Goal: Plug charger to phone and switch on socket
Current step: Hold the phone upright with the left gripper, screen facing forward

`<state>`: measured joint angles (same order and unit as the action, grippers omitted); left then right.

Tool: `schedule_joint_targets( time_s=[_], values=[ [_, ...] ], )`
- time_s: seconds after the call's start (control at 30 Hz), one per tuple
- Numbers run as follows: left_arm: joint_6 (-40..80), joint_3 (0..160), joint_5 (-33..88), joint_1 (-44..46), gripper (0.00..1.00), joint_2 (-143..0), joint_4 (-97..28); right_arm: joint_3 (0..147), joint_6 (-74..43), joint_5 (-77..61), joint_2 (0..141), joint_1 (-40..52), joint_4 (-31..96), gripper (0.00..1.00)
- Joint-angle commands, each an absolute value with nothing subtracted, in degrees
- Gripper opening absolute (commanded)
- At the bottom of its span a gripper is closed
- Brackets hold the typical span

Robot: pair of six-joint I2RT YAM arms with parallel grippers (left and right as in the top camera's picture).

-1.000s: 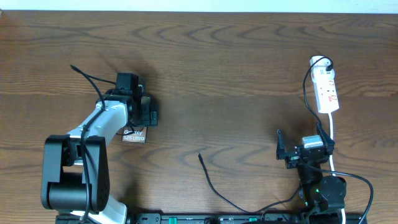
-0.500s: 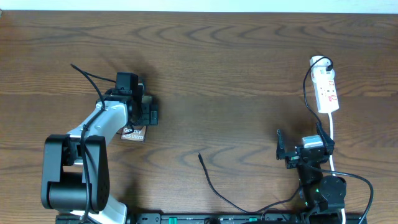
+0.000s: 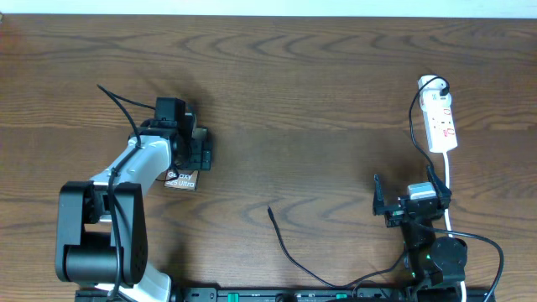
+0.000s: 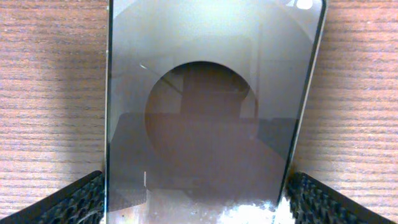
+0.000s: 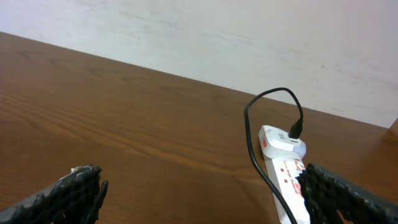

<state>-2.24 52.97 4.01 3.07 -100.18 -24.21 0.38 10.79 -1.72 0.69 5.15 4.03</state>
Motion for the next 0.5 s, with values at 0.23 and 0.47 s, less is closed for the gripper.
schedule_joint_targets(
  time_s=[0.23,0.47],
  values=[
    [-3.42,50.68,8.23,3.11,0.88,-102.98,-23.03,0.32,10.35,-2.07,0.32,4.75,4.27,0.99],
    [-3.4,50.68,7.9,3.11,0.88,-102.98,-21.87,0.32,10.35,-2.07,0.32,4.75,4.27,0.99]
  ],
)
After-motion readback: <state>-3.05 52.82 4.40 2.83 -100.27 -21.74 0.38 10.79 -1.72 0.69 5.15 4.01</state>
